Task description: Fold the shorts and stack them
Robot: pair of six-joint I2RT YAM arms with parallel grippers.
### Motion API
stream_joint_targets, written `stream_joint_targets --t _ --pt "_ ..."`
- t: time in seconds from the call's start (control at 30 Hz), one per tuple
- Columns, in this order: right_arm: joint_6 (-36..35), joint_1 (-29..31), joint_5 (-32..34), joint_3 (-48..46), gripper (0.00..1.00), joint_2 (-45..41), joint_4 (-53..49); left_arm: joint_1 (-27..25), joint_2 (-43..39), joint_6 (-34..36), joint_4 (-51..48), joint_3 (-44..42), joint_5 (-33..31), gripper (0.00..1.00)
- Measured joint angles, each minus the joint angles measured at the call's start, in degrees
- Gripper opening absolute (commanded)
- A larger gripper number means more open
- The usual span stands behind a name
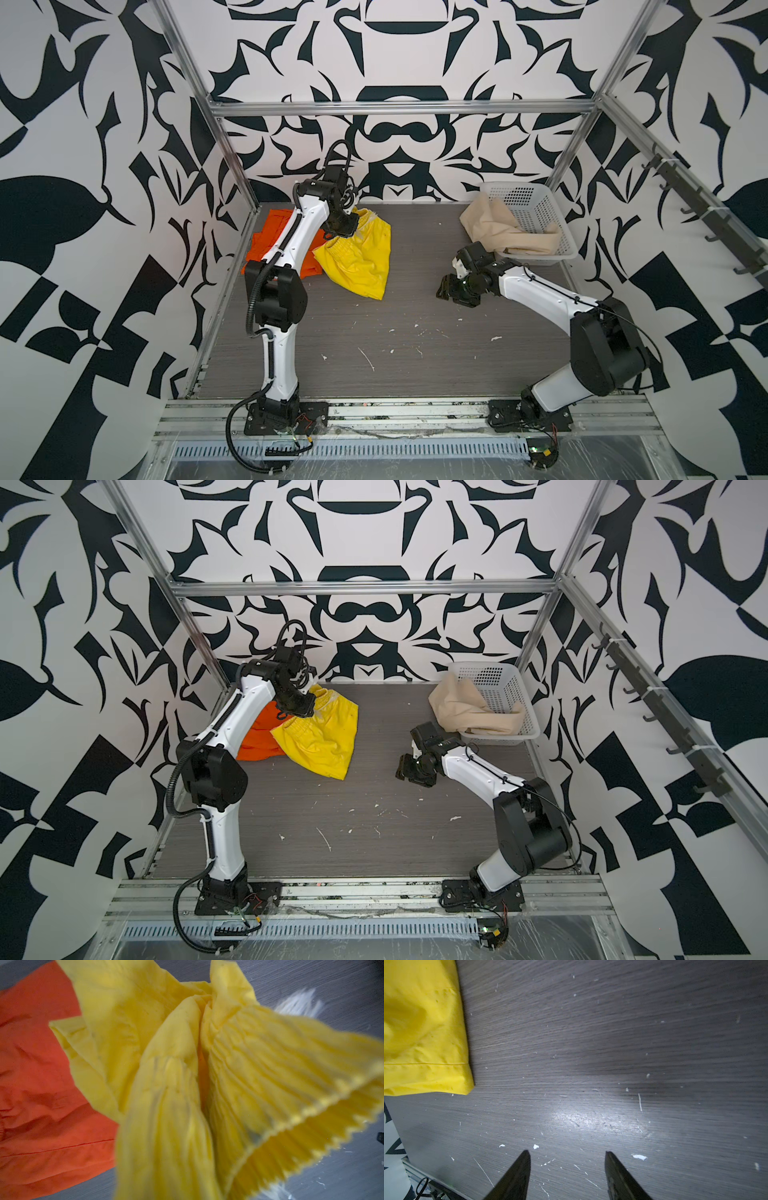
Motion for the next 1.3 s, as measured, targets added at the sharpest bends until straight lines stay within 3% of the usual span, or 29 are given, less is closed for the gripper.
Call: stream_joint_targets --t 0.3,0.83,1.3 --pt "-0.35 0.00 -1.14 -0.48 0.59 0.94 -0.02 2.34 4.13 5.35 -3.48 13.49 -6.23 0.00" --pt "-0.31 0.00 -1.49 -0.48 0.58 0.98 -0.02 6.78 4.26 10.05 -3.93 15.30 -7.58 0.00" --pt "-0.20 0.00 -1.49 -0.48 0.57 0.98 -0.02 11.10 4.17 12.24 -4.61 19.52 -3.58 0.00"
